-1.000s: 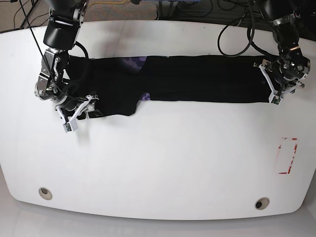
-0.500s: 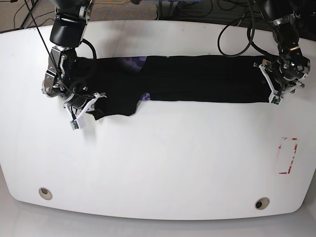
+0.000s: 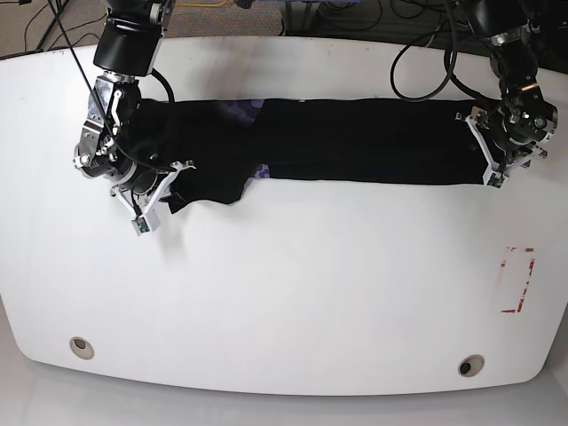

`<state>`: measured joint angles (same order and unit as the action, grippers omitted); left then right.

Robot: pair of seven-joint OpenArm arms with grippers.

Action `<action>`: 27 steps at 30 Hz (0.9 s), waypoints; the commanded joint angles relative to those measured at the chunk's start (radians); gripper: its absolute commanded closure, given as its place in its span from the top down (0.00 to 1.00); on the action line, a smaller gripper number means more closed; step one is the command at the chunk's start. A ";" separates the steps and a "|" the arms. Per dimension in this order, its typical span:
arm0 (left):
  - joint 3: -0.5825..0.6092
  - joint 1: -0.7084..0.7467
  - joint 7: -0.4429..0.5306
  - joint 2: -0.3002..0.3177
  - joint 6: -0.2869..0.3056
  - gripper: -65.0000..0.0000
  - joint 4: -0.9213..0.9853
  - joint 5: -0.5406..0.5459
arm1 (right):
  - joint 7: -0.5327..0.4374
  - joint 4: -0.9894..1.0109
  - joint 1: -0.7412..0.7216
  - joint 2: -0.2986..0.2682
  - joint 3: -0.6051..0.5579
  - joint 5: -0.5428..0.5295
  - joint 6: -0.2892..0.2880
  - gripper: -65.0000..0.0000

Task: Layout the t-shirt on the table in an organized manner, then fold the t-shirt properly
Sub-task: 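Lift the strip end held by the right gripper, then fold the strip end with the right gripper inward toward the middle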

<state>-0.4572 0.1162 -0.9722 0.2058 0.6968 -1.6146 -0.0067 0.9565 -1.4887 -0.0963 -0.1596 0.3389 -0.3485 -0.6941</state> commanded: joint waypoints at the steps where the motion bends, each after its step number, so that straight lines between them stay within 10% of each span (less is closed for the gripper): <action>1: -0.004 -0.006 0.002 0.011 0.001 0.55 -0.013 0.000 | 0.045 -0.097 0.002 0.012 -0.001 -0.014 -0.004 0.00; 16: -0.002 -0.006 0.003 0.011 0.001 0.55 -0.013 -0.003 | 0.318 -0.384 0.111 0.121 -0.010 -0.036 -0.004 0.00; 27: -0.002 -0.006 0.003 0.010 0.001 0.55 -0.011 -0.003 | 0.368 -0.430 0.198 0.033 -0.149 -0.294 -0.004 0.00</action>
<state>-0.4572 0.1162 -0.9718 0.2062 0.6968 -1.6138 -0.0067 1.3415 -1.9030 0.1120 -0.1017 0.2039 -0.5976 -0.6968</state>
